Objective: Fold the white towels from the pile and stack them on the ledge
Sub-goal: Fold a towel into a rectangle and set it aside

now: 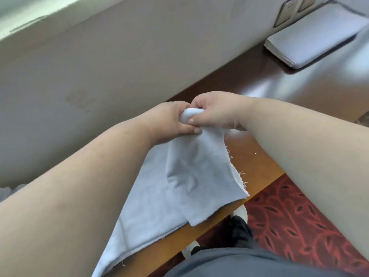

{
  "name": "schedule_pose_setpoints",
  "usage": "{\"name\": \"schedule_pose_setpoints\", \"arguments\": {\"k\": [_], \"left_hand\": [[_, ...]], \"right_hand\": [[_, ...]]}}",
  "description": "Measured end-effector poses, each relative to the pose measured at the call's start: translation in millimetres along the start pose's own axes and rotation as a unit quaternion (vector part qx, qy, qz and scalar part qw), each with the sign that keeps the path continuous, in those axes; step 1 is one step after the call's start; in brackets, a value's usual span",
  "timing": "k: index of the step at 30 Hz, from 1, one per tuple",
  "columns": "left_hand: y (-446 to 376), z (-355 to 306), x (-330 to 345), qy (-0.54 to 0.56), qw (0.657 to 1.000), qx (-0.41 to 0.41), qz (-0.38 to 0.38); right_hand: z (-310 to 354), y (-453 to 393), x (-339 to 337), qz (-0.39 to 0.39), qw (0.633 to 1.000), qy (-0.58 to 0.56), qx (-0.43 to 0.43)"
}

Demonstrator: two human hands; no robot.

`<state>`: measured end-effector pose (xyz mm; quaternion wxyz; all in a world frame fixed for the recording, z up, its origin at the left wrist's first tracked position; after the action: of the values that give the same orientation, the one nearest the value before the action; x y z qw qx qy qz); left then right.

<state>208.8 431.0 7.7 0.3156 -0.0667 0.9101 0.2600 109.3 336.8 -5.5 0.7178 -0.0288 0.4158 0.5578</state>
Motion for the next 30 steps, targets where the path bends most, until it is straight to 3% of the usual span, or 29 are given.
{"name": "schedule_pose_setpoints", "arguments": {"k": [2,5,6,11,14,18,21,23,25,27,30], "left_hand": [[-20.0,-12.1,2.8,0.004,1.000,-0.006,-0.014],[-43.6,-14.0,1.6,0.018,0.998,-0.022,-0.057],[-50.4,-14.2,1.8,0.020,0.997,-0.025,-0.073],[-83.0,-14.8,5.8,0.037,0.991,-0.040,-0.118],[-102.6,-16.3,8.4,0.022,0.992,-0.047,-0.119],[-123.0,-17.2,10.5,-0.016,0.989,-0.062,-0.132],[-141.8,-19.1,20.5,-0.060,0.989,-0.077,-0.107],[-158.7,-18.7,28.2,-0.099,0.988,-0.081,-0.091],[-176.5,-16.3,32.8,-0.147,0.982,-0.080,-0.085],[-193.8,-12.9,33.9,-0.178,0.976,-0.083,-0.090],[-221.1,-8.2,34.8,-0.131,0.978,-0.091,-0.135]], "right_hand": [[-18.0,1.7,-8.6,-0.021,0.996,-0.089,0.011],[-63.9,14.9,5.6,0.038,0.950,-0.307,0.035],[-82.9,19.8,17.5,0.059,0.944,-0.321,0.048],[-164.5,45.1,66.9,0.086,0.980,-0.074,0.166],[-186.0,53.4,69.7,0.033,0.986,-0.013,0.163],[-199.9,50.8,62.1,-0.019,0.981,-0.076,0.180],[-210.8,53.9,62.7,0.034,0.958,-0.155,0.237],[-219.4,58.4,67.4,0.098,0.954,-0.139,0.248],[-226.8,63.3,69.8,0.112,0.948,-0.141,0.261],[-232.4,64.0,63.5,0.065,0.951,-0.153,0.261],[-243.9,62.2,42.9,-0.034,0.946,-0.166,0.276]]}}
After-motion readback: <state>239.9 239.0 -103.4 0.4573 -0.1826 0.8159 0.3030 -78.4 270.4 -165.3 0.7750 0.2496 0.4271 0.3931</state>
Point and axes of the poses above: each hand's wrist, its own y-axis away from the middle knuckle, its own x-axis out of the palm, z = x × y, the point moved 6 cm from there along -y, towards the middle knuckle, and after that the axes turned 9 degrees about y, right-handed, at the moved point
